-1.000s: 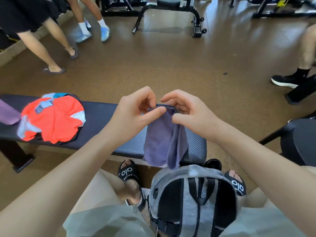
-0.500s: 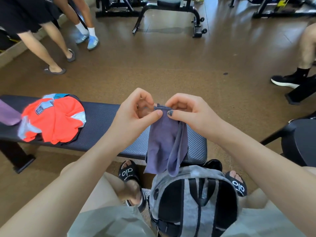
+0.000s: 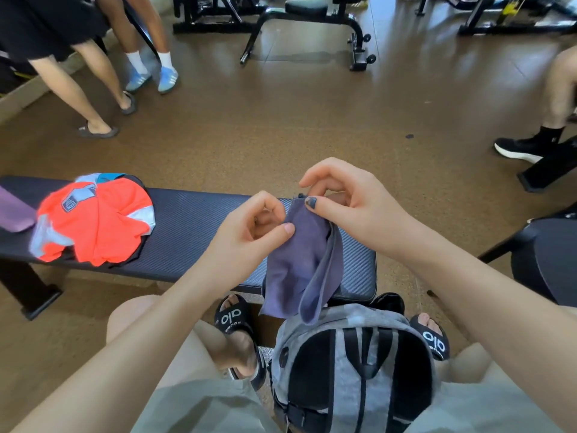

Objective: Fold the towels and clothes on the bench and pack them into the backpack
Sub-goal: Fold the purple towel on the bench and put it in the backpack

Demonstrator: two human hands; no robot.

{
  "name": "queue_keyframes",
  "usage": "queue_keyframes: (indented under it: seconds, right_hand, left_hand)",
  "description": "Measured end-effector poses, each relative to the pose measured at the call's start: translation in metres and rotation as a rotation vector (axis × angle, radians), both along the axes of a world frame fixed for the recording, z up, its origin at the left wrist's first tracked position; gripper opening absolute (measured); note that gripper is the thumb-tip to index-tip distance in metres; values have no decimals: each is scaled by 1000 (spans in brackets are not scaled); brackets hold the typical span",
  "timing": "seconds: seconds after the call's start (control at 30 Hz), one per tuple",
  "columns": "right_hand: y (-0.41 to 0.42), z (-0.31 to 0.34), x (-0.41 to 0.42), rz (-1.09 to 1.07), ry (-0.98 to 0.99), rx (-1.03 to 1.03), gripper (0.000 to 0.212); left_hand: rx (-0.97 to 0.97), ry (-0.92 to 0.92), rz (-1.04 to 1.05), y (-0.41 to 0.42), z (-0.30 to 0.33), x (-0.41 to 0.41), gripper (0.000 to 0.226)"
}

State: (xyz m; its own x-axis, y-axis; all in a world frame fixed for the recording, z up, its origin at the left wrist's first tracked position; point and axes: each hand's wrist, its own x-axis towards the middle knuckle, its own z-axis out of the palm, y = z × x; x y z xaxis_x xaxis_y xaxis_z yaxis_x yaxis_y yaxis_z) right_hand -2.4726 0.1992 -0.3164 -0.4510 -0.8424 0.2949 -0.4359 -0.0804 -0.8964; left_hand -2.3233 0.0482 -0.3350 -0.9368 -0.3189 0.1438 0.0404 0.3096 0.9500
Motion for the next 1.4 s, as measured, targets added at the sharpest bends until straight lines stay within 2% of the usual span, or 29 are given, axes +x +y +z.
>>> queue_keyframes:
  seconds: [0.1,0.23,0.4,0.5,0.63,0.83,1.03,1.23,1.4]
  right_hand:
    - [3,-1,-1,-16,43,68,25]
    - [4,6,1,4,80,118,34]
    - [4,14,-1,12,184,146,22]
    - [4,20,-3,48,236,167,24]
    - [3,25,-4,75,441,191,15]
    - [5,23,-8,39,429,219,11]
    - [3,23,-7,131,613,277,8]
    - [2,25,-7,38,586,241,8]
    - [2,24,-7,18,521,225,12]
  left_hand:
    - [-39,15,22,5,2,0,13]
    - [-79,12,19,6,7,-5,16]
    - [-70,11,31,7,8,-8,10]
    - [-92,12,34,9,8,-10,11]
    - [-107,10,35,6,9,-11,7]
    - [-102,-2,36,6,8,-8,10]
    - [-126,2,34,1,6,-5,12]
    - [-172,6,18,0,3,-4,10]
    - [-395,22,-16,-1,-9,1,13]
